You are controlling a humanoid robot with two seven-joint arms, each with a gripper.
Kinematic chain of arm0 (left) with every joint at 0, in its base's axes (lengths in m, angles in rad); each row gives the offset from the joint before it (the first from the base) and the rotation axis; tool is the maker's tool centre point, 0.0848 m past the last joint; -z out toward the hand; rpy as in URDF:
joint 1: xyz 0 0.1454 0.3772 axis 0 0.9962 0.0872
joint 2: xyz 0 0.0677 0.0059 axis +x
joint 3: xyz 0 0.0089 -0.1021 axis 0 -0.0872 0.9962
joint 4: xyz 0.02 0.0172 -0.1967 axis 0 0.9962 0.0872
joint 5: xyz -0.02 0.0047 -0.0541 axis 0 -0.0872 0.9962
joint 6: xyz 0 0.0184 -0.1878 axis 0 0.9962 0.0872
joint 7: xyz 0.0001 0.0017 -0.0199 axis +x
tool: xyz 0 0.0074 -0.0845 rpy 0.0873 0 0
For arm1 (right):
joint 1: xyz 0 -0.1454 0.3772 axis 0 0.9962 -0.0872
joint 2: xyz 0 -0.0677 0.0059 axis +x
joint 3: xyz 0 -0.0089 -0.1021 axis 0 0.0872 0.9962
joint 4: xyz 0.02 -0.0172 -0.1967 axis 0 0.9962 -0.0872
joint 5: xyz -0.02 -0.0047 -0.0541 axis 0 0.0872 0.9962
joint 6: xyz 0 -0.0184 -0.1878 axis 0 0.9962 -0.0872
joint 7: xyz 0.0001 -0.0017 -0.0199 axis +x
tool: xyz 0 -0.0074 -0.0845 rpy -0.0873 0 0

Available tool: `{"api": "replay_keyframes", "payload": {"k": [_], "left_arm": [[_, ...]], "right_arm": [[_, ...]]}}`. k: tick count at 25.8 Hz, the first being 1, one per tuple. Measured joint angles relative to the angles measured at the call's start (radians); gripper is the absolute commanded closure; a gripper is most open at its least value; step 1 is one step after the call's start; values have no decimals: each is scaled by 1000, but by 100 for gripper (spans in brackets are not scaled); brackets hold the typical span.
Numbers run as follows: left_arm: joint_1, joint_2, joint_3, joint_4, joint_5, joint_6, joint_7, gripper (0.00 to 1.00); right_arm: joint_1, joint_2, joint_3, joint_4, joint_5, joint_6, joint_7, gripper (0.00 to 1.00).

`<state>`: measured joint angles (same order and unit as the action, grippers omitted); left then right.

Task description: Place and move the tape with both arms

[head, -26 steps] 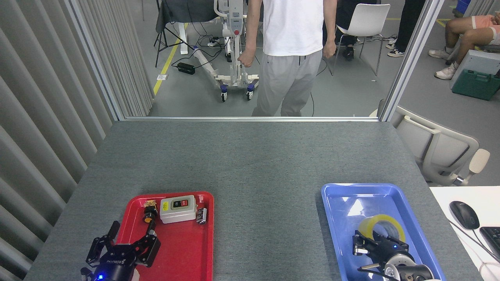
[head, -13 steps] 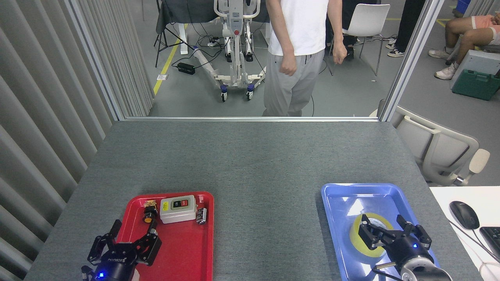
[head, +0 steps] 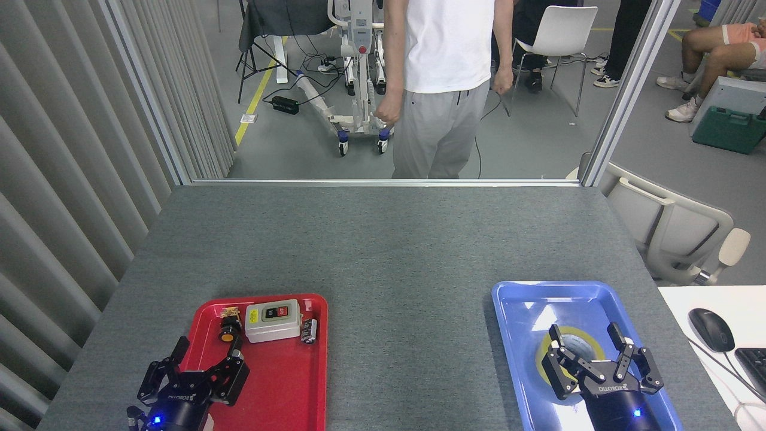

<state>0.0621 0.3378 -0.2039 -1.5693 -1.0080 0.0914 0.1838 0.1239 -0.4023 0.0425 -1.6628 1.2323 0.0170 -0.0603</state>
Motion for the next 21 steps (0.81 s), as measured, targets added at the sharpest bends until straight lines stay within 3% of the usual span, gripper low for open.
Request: {"api": "replay_keyframes", "payload": {"k": [10, 21], "left_arm": [[-1, 8, 2, -2, 15, 3, 4, 0], [-1, 11, 1, 0, 15, 5, 8, 0]], "right_arm": [[30, 42, -3, -10, 43, 3, -3, 1], [40, 74, -2, 3, 47, 22, -3, 1]]}}
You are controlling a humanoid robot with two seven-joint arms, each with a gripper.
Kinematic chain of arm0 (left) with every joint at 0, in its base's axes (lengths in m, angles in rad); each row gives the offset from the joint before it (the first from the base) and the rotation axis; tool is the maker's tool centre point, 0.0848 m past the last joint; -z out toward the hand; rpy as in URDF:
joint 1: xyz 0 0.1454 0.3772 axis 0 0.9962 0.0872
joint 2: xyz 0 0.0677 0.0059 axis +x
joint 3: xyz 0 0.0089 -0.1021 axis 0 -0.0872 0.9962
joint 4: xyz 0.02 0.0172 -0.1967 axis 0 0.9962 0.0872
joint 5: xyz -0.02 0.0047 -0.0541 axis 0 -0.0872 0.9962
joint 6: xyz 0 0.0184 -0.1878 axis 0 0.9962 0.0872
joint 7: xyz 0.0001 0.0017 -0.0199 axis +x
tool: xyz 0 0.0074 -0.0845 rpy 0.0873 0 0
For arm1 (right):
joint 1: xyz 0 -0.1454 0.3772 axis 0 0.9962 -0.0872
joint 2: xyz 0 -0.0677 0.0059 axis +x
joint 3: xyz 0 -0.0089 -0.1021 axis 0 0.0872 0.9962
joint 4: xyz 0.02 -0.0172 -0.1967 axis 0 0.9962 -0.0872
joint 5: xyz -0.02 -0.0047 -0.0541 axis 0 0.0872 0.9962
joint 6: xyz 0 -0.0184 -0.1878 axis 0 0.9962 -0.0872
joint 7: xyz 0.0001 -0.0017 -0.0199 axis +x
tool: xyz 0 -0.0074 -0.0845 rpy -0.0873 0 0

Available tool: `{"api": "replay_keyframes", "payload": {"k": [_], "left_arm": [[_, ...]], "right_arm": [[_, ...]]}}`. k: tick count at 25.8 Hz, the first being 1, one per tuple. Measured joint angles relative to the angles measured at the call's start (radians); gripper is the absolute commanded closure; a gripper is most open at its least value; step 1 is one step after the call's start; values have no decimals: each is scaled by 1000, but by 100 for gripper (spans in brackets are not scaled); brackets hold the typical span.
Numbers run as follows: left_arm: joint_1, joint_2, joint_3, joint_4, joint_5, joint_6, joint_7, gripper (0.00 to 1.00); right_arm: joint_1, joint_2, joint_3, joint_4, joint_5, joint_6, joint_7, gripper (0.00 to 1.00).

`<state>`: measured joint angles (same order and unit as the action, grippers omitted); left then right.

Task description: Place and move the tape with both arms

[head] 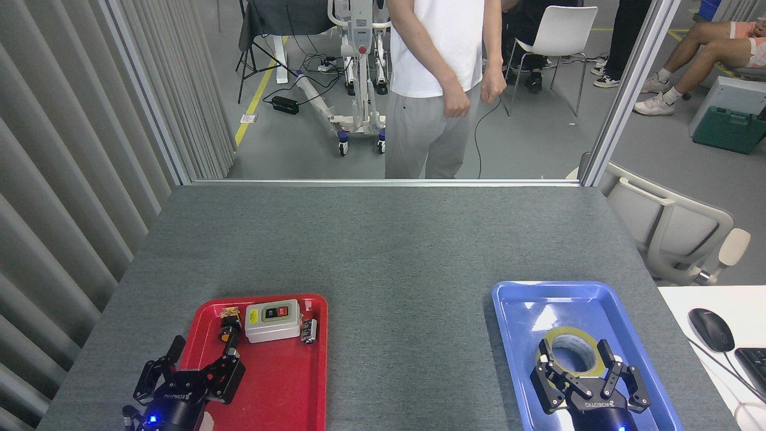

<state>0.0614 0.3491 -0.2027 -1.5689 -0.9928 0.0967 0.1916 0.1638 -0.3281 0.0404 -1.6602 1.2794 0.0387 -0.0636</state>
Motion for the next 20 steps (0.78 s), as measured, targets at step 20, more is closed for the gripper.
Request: {"api": "replay_keyframes", "payload": {"k": [20], "left_arm": [[-14, -2, -1, 34, 0, -11, -4, 0]], "right_arm": [[6, 42, 8, 10, 8, 2, -8, 0]]}}
